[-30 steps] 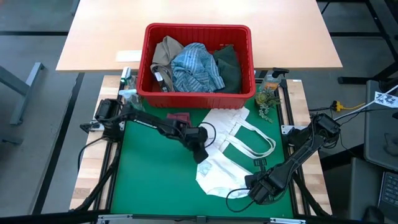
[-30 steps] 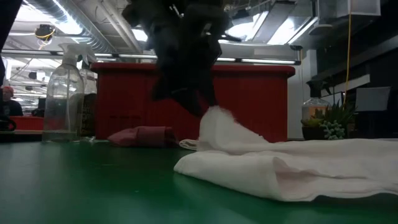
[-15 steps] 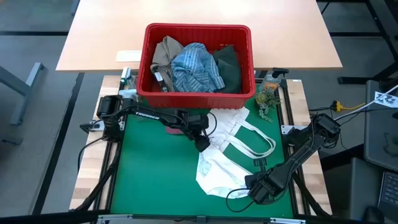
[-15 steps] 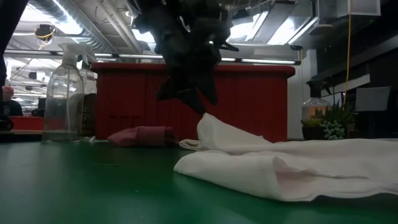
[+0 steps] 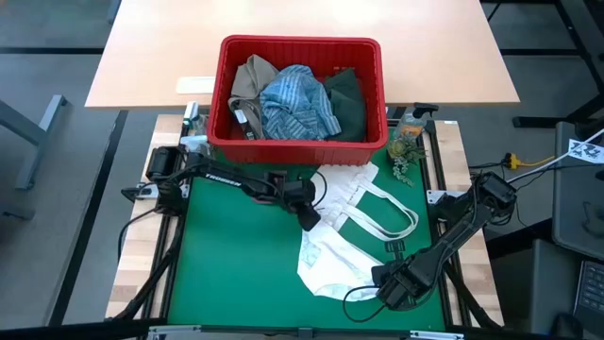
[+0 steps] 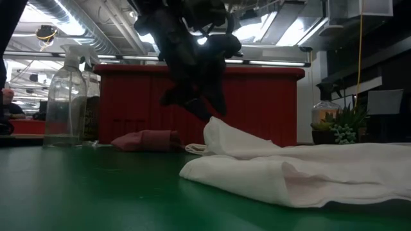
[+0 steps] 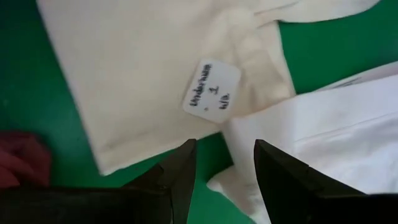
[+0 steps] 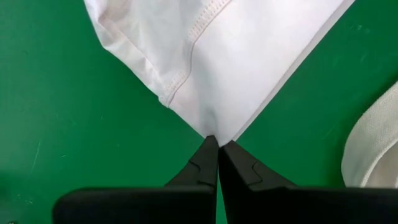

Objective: Fold Laundry from Bin
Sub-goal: Remove the white underwear from the red bin

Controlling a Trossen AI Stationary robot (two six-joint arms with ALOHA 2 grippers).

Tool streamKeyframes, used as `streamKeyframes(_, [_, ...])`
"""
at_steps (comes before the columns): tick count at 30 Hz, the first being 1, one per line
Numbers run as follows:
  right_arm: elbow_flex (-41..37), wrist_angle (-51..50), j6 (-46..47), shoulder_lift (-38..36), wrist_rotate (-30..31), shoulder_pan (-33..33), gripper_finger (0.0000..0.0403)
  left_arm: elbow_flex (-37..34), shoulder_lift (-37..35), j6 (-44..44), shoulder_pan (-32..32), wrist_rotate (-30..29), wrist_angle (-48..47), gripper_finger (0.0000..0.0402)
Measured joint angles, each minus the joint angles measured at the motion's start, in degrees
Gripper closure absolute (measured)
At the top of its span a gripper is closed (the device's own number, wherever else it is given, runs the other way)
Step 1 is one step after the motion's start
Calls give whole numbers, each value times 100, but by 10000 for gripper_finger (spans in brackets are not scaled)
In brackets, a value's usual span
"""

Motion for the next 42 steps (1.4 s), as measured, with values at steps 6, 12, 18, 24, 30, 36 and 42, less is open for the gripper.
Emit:
streamKeyframes(6, [0, 3, -10, 0, 0, -1, 398, 0, 0, 0, -34, -22, 282, 247])
streamKeyframes(12, [0, 11, -13, 0, 0, 1, 398, 0, 65, -14, -42, -218, 451, 247])
streamKeyframes(18, [0, 53, -13, -2, 9, 1, 398, 0, 445, -308, -84, -43, 743, 247])
streamKeyframes(24, [0, 103, -15, -2, 13, 4, 398, -4, 634, -278, -86, 203, 1005, 252])
streamKeyframes(30, [0, 129, 14, -2, 12, 4, 398, -4, 636, -260, -90, 205, 1214, 314])
streamKeyframes(36, [0, 136, 171, -2, 4, 4, 398, -4, 636, 11, -90, 80, 1529, 393])
streamKeyframes(42, [0, 133, 440, -2, -137, 4, 398, -4, 636, 404, -93, -274, 1930, 397])
